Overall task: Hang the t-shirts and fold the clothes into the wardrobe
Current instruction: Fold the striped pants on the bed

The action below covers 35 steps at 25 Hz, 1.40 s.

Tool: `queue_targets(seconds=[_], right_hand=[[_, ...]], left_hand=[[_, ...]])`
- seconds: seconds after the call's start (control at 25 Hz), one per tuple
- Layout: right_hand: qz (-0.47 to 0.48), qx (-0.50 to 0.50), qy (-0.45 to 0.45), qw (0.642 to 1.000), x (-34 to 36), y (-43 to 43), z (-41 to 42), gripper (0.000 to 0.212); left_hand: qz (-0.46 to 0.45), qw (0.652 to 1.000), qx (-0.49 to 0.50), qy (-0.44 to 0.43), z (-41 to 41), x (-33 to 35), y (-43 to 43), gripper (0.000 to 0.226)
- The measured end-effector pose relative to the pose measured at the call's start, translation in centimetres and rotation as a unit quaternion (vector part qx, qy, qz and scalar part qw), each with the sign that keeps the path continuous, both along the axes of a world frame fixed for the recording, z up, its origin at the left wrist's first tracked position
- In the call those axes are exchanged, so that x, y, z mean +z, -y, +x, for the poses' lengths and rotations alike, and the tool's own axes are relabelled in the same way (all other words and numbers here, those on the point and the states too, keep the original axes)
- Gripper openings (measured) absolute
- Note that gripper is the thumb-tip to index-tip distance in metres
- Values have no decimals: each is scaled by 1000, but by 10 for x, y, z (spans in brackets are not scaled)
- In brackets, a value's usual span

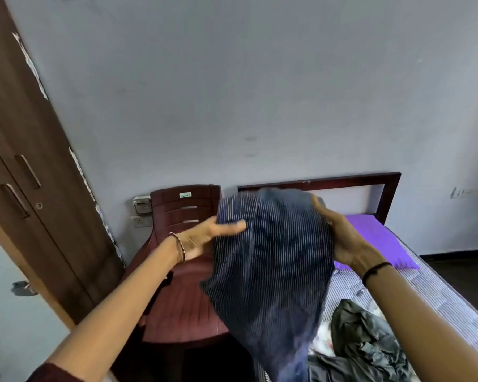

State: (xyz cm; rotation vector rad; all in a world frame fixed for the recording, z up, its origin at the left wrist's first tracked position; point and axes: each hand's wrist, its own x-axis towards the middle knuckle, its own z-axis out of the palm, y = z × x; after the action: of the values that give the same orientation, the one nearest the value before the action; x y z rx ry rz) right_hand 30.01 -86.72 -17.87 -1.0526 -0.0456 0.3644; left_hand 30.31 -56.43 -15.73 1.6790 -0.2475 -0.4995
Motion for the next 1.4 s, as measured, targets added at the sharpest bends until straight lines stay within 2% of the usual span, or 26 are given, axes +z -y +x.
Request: queue_targets(seconds=[0.04, 0.08, 0.12, 0.2, 0.24, 0.28, 0.36, 0.4, 0.44, 0.52, 0.56, 0.6, 0.68, 0.72, 0.8, 0.88, 0.92, 1.0, 1.04, 1.08, 1.16, 1.24, 1.28, 1.36, 1.4], right_hand=[[-46, 18, -15, 999, -6, -2, -2, 40], [-79, 40, -25, 996, -12, -3, -3, 41], [-100, 46, -27, 994, -13, -4, -5, 43], [-1, 6, -36, 999, -15, -1, -8, 51], [37, -4, -41, 998, -19, 0, -8, 54], [31, 0, -55, 998, -25, -2, -9, 55], [-58, 37, -63, 996, -41, -12, -12, 54], [-93, 46, -65, 992, -49, -13, -14, 51], [-81, 40, -68, 994, -52, -13, -15, 44], [5, 15, -69, 998, -52, -8, -19, 28], [3, 13, -66, 998, -50, -4, -18, 25], [-40, 26, -61, 997, -47, -4, -18, 23], [-128, 43, -44, 990, -47, -4, -19, 26], [-119, 29, -45, 991, -48, -4, -17, 30], [-81, 4, -53, 995, -43, -6, -16, 31], [-123, 11, -33, 992, -41, -7, -12, 31], [-153, 7, -16, 988, -41, -8, -12, 34], [-172, -19, -13, 985, -43, -8, -3, 41], [-162, -30, -23, 986, -41, -8, -1, 43], [-141, -32, -35, 989, -38, -9, 0, 44], [-96, -19, -49, 994, -30, -7, 1, 41], [-102, 12, -14, 995, -18, -7, 0, 30], [-113, 17, 4, 993, -15, -5, 1, 28], [-145, 10, 12, 989, -15, -2, 3, 26], [-168, 2, 5, 986, -18, -1, 3, 23]], left_hand=[[57, 998, -33, 1, -3, -13, 2, 29], [73, 997, -30, 13, -5, -23, 4, 25], [35, 999, -3, 7, -5, -28, 4, 23], [-94, 993, 50, -49, -7, -26, 3, 22], [-121, 988, 58, -75, -8, -23, 2, 26], [-93, 990, 41, -93, -9, -25, 0, 32], [39, 992, -15, -120, -16, -40, 2, 41], [54, 990, -23, -126, -18, -48, 2, 41], [13, 992, -9, -127, -17, -55, 1, 41], [-129, 979, 48, -150, -20, -59, -7, 44], [-169, 972, 63, -152, -20, -59, -10, 46], [-145, 977, 54, -149, -19, -61, -11, 44], [-28, 992, 28, -119, -18, -62, -8, 34], [-22, 993, 38, -109, -12, -62, -8, 29], [-108, 985, 91, -104, -5, -53, -14, 20], [-154, 976, 106, -108, -2, -42, -18, 20], [-117, 982, 104, -101, 0, -40, -18, 19], [15, 992, 103, -65, 5, -37, -13, 13], [38, 991, 120, -51, 8, -31, -10, 11], [30, 988, 145, -45, 10, -23, -9, 13], [-69, 977, 194, -57, 13, -13, -8, 21], [-148, 970, 178, -76, 11, -15, -8, 27], [-137, 975, 151, -86, 8, -20, -5, 28], [11, 992, 119, -50, 13, -31, -5, 32], [86, 988, 122, -23, 17, -33, -6, 29]])
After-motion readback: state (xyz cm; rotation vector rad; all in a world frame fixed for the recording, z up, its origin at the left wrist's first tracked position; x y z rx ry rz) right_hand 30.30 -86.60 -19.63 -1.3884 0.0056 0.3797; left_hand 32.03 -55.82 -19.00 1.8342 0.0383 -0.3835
